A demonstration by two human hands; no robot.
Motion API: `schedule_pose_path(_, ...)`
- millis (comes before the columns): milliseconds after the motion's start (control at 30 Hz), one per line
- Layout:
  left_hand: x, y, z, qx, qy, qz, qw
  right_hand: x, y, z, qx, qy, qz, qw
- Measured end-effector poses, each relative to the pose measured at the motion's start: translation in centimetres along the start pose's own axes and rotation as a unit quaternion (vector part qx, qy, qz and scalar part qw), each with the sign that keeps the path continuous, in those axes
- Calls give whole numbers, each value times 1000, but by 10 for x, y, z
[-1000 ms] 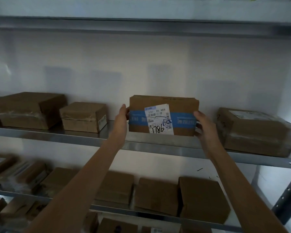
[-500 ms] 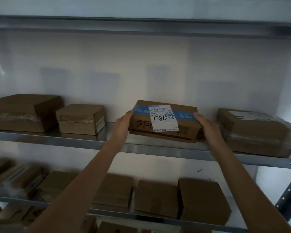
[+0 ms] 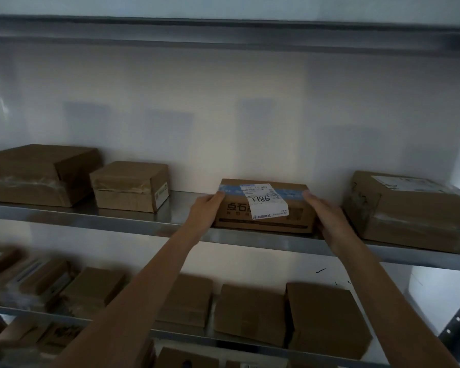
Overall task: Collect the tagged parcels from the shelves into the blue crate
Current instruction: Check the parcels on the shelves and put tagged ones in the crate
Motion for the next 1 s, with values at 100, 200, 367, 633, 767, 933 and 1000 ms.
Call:
schedule_pose_path(100,0,-1,-3,-3,-5,-10,1000,1,1,2,-73,46,60,994)
schedule_pose_path(200,-1,-1,0,-6,-10,-9,1000,1,1,-2,-89,77,79,990)
schedule_pose_path(367,2,0,4,-22,-16,-5,1000,2,2,0,-87,68,96,989)
schedule_pose_path(633,3,1,3,-33,-1,-16,999,1,2,-1,-91,63,92,990)
schedule_pose_path(767,3,3,3,-29,-10,-21,999,2,2,2,-99,69,107,987)
schedule_pose_path(933,4,0,-2,-10,-37,-20,999,4,-3,7,-99,89,91,987)
schedule_pose_path(1000,6,-2,-2,-11,-53,-28,998,3,-7,12,-97,104,96,985)
Point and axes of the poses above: each hand's wrist, its own z-axis away from the middle knuckle, its own x-axis out of the palm, y = z × x, the point moved 7 cm from there along -z, towards the middle knuckle, and after that the axes turned 3 degrees about z, right-handed, at the moved point
